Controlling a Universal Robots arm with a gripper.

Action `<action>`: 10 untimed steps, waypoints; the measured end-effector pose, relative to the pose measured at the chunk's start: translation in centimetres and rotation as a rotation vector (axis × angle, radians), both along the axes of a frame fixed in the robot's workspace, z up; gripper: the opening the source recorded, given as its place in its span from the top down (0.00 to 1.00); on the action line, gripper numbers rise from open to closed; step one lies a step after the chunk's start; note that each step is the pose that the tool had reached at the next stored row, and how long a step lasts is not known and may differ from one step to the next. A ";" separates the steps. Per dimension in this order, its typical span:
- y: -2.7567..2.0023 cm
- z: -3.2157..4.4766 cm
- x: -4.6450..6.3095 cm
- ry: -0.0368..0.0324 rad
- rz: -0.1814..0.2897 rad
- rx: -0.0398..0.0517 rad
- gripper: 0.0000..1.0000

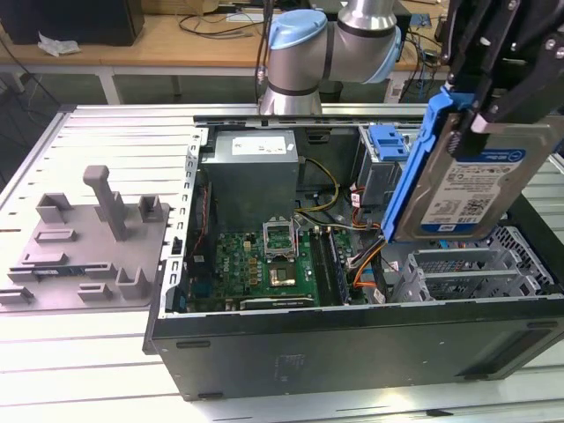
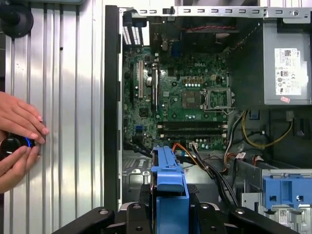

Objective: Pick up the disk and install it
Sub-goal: 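Insert the disk into the insertion slot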

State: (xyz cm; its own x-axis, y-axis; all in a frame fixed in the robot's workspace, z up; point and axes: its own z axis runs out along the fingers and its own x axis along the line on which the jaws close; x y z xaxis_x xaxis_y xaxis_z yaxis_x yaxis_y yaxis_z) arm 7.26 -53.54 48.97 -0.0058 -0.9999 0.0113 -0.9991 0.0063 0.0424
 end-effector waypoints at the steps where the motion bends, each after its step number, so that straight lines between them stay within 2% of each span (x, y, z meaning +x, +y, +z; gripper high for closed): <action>1: -0.04 -0.01 0.3 0.0000 0.000 0.0000 0.64; 10: -0.26 -0.13 2.6 0.0000 0.000 0.0001 0.64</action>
